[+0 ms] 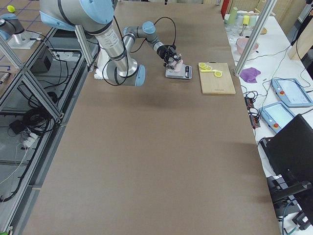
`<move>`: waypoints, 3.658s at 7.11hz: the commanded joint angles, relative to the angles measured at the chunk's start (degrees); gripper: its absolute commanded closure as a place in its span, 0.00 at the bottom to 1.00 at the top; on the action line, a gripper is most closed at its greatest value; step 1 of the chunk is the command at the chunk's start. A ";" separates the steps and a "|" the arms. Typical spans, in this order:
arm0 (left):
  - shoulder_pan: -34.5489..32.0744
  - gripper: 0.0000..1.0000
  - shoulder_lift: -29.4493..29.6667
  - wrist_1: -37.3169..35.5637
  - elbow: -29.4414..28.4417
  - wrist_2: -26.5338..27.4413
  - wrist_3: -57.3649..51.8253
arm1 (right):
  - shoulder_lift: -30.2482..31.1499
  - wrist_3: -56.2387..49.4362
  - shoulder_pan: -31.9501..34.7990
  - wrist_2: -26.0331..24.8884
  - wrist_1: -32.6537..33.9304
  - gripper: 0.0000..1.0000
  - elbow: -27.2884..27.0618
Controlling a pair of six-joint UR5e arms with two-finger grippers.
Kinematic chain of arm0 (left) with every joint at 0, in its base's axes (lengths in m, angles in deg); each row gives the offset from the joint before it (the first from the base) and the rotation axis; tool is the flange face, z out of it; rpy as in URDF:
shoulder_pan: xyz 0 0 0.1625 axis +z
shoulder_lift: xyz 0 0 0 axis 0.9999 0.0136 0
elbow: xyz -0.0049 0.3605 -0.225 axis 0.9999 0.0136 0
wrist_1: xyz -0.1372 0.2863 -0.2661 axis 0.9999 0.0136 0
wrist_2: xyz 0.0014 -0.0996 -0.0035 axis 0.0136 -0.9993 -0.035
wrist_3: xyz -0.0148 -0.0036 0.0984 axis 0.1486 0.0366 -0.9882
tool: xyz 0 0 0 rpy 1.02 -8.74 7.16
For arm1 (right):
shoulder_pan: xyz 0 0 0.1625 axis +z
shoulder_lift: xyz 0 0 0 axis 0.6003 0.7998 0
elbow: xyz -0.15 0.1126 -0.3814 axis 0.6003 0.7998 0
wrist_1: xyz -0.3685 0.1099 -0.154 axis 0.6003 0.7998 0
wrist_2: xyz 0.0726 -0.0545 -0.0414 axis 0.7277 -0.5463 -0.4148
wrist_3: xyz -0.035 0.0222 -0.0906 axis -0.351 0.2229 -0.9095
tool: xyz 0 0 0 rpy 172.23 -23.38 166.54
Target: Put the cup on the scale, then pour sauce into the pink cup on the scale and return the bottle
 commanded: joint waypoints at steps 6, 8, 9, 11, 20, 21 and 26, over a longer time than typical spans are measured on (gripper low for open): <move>-0.09 0.02 -0.05 0.53 0.13 -0.02 -0.09 | 0.22 4.17 -0.42 1.65 -3.39 1.00 -0.53; -0.09 0.02 -0.05 0.61 0.22 -0.02 -0.09 | 0.31 4.17 -0.42 1.74 -7.00 1.00 -0.88; -0.09 0.02 -0.05 0.62 0.48 -0.02 -0.09 | 0.49 3.73 -0.25 1.65 -10.24 1.00 -1.50; -0.09 0.02 -0.05 0.62 1.18 -0.02 -0.09 | 6.69 -0.02 -0.08 1.56 -16.03 1.00 -12.68; -0.17 0.02 0.82 0.53 3.99 0.77 0.00 | 37.45 -20.53 10.29 16.58 -76.64 1.00 -31.47; -0.17 0.02 0.83 0.53 4.17 0.77 0.00 | 41.40 -20.62 11.25 18.25 -83.67 1.00 -31.39; 0.00 0.02 1.35 0.62 4.87 0.77 0.00 | 56.44 -15.46 20.05 32.83 -111.38 1.00 -29.98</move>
